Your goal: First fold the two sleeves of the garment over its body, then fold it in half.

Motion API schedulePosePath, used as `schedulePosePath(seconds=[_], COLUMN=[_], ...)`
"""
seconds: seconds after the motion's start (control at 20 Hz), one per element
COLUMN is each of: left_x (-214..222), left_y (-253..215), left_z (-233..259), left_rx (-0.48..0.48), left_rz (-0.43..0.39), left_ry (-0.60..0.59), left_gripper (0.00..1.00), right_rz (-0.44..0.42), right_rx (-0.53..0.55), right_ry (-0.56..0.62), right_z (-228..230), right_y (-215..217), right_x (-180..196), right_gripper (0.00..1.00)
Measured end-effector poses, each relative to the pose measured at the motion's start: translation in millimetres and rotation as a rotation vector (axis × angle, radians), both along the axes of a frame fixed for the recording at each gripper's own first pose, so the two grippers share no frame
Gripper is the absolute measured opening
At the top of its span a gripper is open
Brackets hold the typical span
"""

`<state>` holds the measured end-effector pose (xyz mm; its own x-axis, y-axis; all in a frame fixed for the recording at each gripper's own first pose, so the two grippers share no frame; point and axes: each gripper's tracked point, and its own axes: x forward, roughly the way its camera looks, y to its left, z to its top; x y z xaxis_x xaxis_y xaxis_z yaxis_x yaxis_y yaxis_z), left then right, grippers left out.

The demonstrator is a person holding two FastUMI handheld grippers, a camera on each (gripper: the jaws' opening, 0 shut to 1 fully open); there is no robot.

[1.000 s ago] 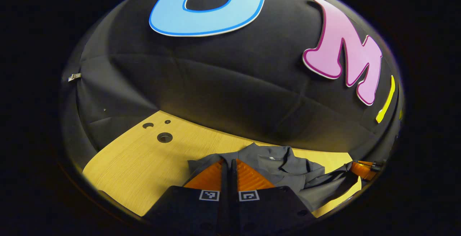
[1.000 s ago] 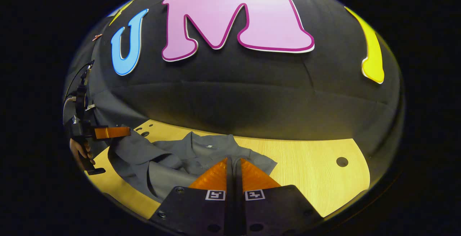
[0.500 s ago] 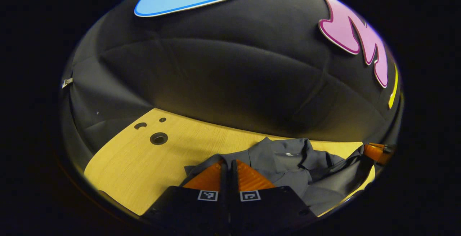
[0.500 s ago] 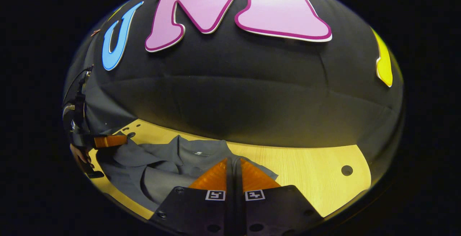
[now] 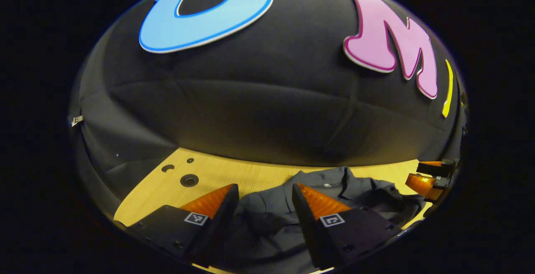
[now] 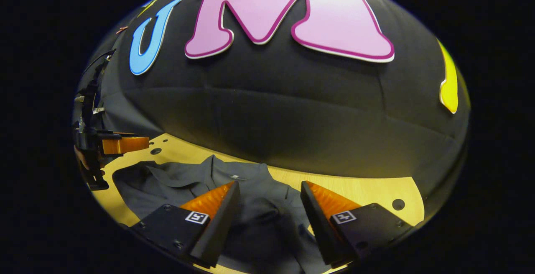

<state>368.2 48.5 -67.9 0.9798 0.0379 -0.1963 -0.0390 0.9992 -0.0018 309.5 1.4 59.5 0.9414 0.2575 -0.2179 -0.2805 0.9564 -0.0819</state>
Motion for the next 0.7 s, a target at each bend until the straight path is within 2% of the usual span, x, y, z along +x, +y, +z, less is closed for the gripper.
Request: schedulePosePath(seconds=[0.05,0.1,0.15,0.2,0.35,0.55,0.7], left_x=[-9.4,-19.0,-31.3,-43.7,-91.2,-167.9,-224.2], left_y=[0.6,0.7,-0.5,-2.8,-15.8,-40.1,-56.0], left_z=[9.8,18.4,24.9,31.0,58.3,90.6,104.8], left_rx=[0.02,0.046,0.076,0.106,0.168,0.177,0.185], left_rz=[0.0,0.002,0.002,-0.002,-0.011,-0.05,-0.079], left_ry=[-0.014,-0.027,-0.036,-0.046,-0.11,-0.191,-0.234], left_gripper=[0.85,0.88,0.9,0.97,0.98,0.97,0.96], right_rz=[-0.01,-0.022,-0.037,-0.049,-0.094,-0.114,-0.135], right_rx=[0.013,0.027,0.036,0.03,0.016,0.04,0.025], right_ry=[-0.013,-0.027,-0.041,-0.055,-0.127,-0.171,-0.184], right_z=[8.4,18.2,28.2,37.2,71.1,106.2,115.7], right_y=[-2.6,-5.5,-9.9,-14.8,-28.3,-30.5,-32.7], right_x=[-6.5,-12.6,-21.0,-30.5,-63.5,-123.3,-174.8], right_gripper=[0.94,0.98,0.99,0.99,0.98,0.98,0.98])
